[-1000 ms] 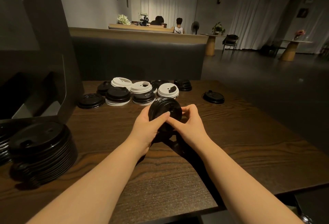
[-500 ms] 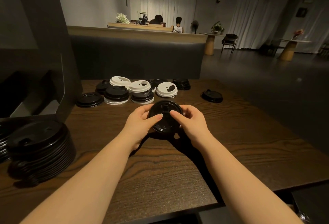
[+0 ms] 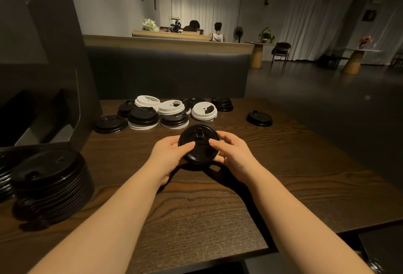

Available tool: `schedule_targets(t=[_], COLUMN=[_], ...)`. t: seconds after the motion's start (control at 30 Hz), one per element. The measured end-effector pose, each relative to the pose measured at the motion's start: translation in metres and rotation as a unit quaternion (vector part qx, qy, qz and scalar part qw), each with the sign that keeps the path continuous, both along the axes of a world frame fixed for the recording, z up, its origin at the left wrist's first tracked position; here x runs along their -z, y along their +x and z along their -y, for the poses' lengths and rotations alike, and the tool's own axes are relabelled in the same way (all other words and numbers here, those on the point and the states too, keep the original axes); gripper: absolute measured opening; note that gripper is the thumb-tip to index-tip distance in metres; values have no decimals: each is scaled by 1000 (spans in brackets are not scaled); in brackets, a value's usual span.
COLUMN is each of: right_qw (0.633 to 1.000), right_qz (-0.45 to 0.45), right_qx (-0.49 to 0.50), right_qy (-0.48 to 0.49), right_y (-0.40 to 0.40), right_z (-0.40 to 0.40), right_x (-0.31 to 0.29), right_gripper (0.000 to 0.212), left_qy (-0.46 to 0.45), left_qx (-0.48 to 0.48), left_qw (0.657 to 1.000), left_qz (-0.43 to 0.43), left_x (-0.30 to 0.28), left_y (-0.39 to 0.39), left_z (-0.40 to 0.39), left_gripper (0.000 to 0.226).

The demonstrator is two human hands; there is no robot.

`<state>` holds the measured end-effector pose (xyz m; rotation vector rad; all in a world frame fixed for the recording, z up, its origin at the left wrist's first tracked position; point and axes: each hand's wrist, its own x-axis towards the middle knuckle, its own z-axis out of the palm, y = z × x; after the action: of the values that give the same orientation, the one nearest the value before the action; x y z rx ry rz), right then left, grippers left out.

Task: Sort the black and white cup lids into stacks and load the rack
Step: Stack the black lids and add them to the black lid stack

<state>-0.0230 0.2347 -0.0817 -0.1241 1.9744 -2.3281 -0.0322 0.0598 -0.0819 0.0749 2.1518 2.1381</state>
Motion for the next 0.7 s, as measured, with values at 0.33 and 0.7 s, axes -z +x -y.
schedule_targets(t=[0.33, 0.7], right_qw=[995, 988], right_qz=[-28, -72], right_qx=[34, 9], right_qy=[84, 139], right_y=[-1, 8], right_z=[1, 0], right_x=[1, -4], right_gripper=[36, 40], left_qy=[6, 33], left_qx=[48, 29], left_qw=[999, 998], left_qz=[-8, -43], left_x=[1, 1], left_y=[-1, -2], left_z=[2, 10], left_gripper=[40, 41])
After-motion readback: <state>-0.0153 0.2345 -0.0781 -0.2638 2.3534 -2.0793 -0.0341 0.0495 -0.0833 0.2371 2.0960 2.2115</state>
